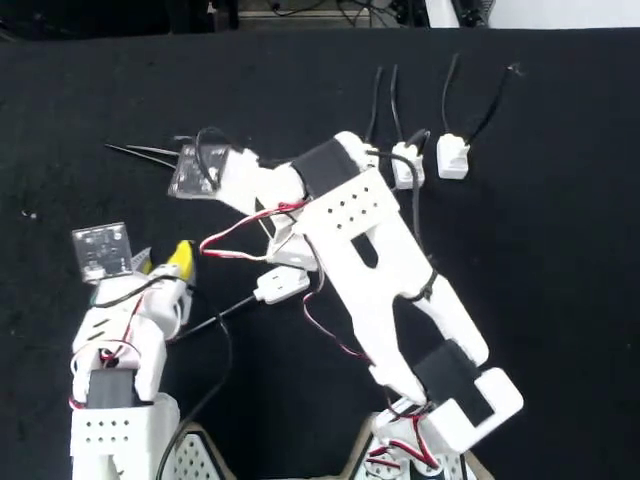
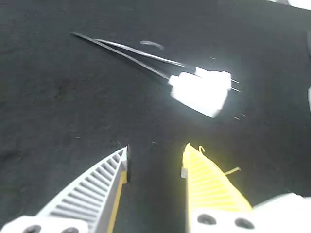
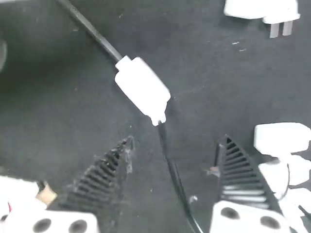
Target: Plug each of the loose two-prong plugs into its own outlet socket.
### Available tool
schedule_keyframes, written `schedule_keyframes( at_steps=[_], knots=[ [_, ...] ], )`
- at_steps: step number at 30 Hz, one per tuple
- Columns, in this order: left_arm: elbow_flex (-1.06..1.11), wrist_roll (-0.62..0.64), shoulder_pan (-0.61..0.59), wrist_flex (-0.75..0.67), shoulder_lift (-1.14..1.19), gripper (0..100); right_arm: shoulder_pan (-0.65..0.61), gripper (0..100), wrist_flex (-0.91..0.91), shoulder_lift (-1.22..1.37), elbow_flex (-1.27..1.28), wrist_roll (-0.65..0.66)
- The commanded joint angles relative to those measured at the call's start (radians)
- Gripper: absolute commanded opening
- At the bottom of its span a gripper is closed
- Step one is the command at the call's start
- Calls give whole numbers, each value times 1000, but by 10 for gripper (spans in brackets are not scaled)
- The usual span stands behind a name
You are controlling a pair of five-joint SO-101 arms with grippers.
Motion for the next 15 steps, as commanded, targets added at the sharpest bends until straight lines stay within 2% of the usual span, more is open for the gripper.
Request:
schedule_keyframes(
  at_steps=[1, 8, 12, 15],
  knots=[
    [-44, 118, -148, -3, -11, 187, -12, 263, -49, 33, 7, 23],
    [-50, 345, -418, -46, -11, 187, -60, 278, -52, 77, 15, 121],
    [-48, 362, -469, -69, -11, 187, -95, 417, -41, 81, 74, 207],
    [-53, 362, -473, -64, -11, 187, -94, 466, -66, 81, 150, 330]
  ],
)
